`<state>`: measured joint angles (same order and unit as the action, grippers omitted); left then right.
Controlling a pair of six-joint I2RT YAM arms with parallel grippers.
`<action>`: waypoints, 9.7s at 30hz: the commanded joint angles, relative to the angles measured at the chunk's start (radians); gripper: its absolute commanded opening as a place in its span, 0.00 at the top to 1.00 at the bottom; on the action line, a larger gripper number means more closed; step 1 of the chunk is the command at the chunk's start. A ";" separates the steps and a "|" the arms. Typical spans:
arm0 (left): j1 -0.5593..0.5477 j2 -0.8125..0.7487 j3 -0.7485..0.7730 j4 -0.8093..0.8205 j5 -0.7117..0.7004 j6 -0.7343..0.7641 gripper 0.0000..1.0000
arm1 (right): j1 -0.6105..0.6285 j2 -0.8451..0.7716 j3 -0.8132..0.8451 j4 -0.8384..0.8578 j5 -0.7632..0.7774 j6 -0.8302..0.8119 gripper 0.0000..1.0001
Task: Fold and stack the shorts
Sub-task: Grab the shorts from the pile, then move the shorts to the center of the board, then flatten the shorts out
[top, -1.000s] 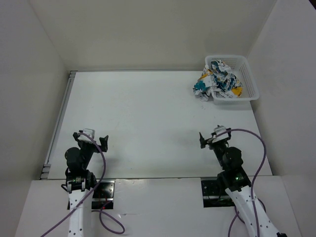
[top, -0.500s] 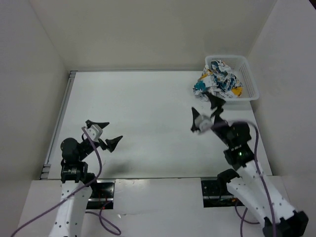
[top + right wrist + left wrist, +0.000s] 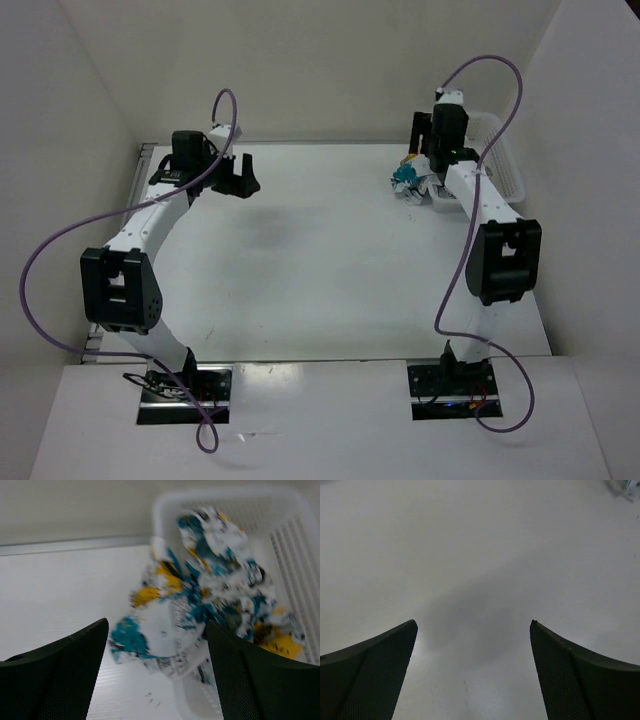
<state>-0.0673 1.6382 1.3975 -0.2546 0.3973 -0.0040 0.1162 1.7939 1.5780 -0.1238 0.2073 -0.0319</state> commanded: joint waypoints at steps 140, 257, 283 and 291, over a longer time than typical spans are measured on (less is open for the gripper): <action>-0.396 0.000 -0.362 0.192 -0.231 0.004 0.00 | 0.168 -0.125 0.042 -0.244 -0.456 0.156 1.00; -0.381 0.243 0.284 -0.314 -0.460 0.004 0.19 | 0.286 -0.048 -0.268 -0.471 -0.467 -0.433 1.00; 0.109 0.172 0.110 -0.428 0.047 0.004 0.16 | 0.286 -0.010 -0.329 -0.471 -0.402 -0.497 1.00; 0.060 0.230 0.058 -0.405 0.146 0.004 0.10 | 0.286 -0.019 -0.349 -0.471 -0.402 -0.507 1.00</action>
<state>0.0193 1.8397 1.4746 -0.6773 0.4583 -0.0040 0.4015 1.7767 1.2354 -0.6209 -0.1993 -0.5186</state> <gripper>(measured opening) 0.895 0.022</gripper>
